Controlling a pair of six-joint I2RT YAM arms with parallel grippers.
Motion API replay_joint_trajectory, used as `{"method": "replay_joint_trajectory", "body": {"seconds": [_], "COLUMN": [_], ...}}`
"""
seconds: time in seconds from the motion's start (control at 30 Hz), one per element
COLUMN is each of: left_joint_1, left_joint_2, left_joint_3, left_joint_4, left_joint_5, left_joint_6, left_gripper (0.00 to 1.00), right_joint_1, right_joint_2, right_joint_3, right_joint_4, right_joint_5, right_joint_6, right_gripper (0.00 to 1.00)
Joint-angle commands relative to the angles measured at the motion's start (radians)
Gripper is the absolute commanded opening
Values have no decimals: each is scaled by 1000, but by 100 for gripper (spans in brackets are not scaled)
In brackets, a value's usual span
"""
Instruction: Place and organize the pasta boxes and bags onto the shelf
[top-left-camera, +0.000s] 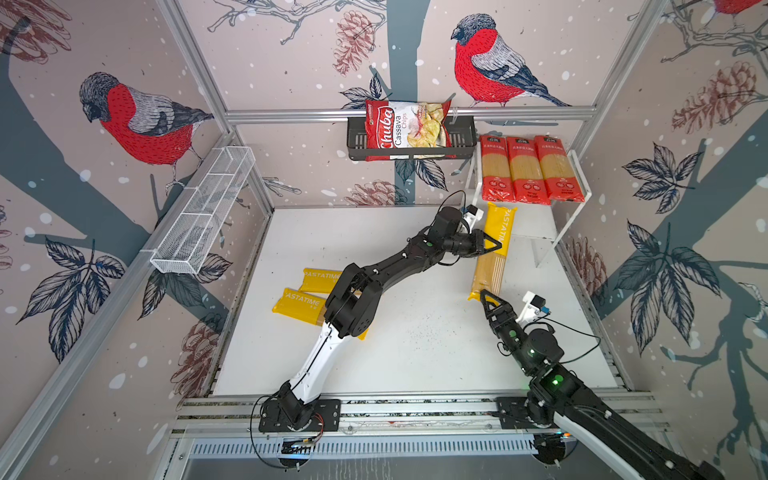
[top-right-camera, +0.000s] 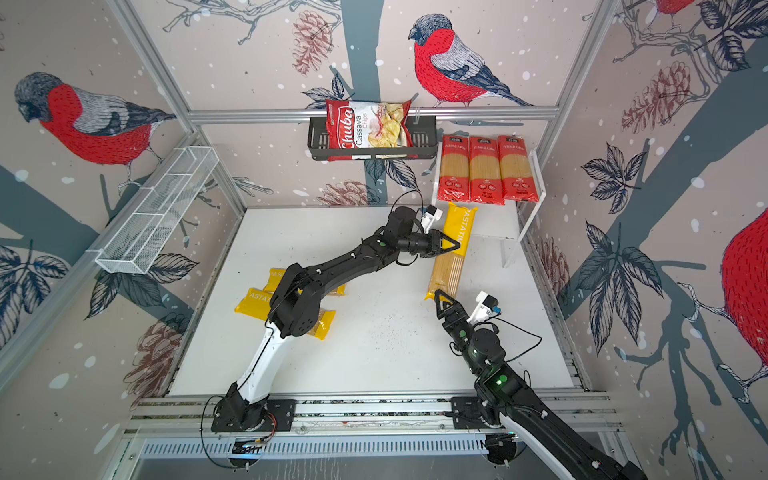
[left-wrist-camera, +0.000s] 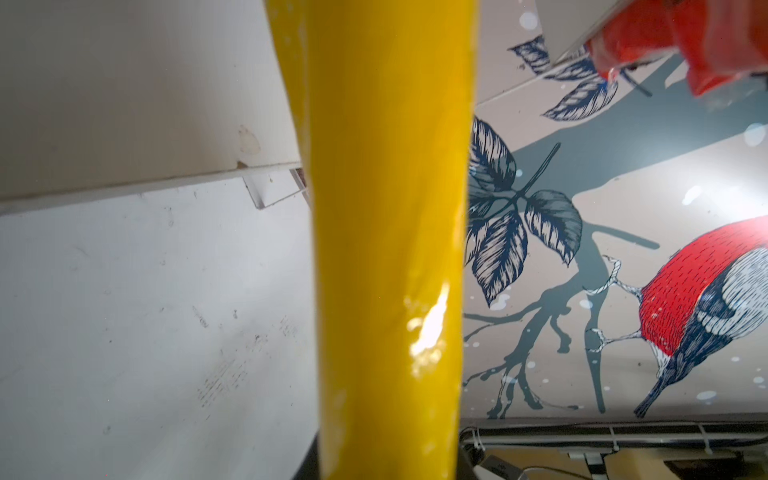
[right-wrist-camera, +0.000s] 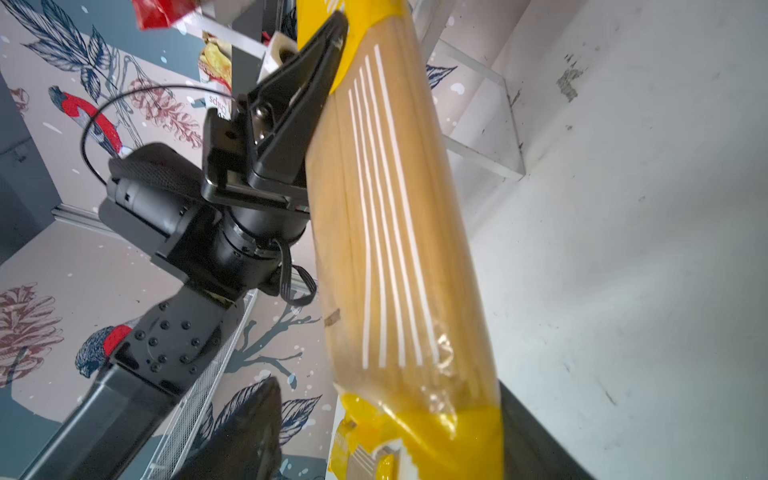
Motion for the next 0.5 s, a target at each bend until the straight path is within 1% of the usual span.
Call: {"method": "replay_joint_trajectory", "body": {"seconds": [0.0, 0.17, 0.27, 0.47], "left_joint_1": [7, 5, 4, 2], "left_joint_2": [-1, -29, -53, -93], "left_joint_3": [-22, -90, -139, -233], "left_joint_4": [275, 336, 371, 442], "left_joint_5": [-65, -103, -113, -168], "left_joint_6": [-143, -189, -210, -246], "left_gripper": [6, 6, 6, 6], "right_joint_1": [-31, -84, -109, -126], "right_joint_2": [5, 39, 68, 137], "right_joint_3": [-49, -62, -79, -65], "right_joint_4": [63, 120, 185, 273], "right_joint_5": [-20, -35, -36, -40], "right_joint_6": [42, 82, 110, 109], "right_gripper": [75, 75, 73, 72]}}
